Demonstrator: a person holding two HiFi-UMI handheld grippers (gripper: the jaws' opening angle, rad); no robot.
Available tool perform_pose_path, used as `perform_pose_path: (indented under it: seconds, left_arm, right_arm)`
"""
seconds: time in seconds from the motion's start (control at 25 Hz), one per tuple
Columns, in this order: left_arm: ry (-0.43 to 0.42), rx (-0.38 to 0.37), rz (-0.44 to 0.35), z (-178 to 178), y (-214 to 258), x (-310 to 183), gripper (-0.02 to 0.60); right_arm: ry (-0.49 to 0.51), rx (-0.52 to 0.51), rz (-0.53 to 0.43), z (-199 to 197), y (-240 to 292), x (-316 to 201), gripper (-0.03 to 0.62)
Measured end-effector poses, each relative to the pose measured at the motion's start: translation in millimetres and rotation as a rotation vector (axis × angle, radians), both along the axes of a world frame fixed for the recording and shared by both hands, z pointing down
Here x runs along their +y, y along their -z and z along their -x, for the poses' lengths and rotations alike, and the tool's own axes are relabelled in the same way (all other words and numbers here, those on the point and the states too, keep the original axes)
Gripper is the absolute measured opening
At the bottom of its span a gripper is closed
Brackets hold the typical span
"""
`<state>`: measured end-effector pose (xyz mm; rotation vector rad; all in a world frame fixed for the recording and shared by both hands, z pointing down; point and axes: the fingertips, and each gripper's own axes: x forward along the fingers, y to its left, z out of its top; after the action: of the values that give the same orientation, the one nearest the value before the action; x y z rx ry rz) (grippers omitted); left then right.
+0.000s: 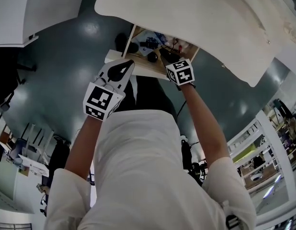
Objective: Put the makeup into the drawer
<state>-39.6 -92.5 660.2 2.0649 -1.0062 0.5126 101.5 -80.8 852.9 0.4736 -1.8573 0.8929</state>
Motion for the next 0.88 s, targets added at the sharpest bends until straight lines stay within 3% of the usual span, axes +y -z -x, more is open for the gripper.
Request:
perform_pose_path:
  seconds: [0.68,0.88]
  left_arm:
    - [0.005,-0.017,0.021,8,-7,5,0.017]
    - [-0.007,-0.016,0.018,10,-6,7,0.017]
  right_arm:
    - [-0.041,0.028,0.095,3,-40,10,0.112]
    - [-0.073,0.048,0.122,-2,-41,9,0.196]
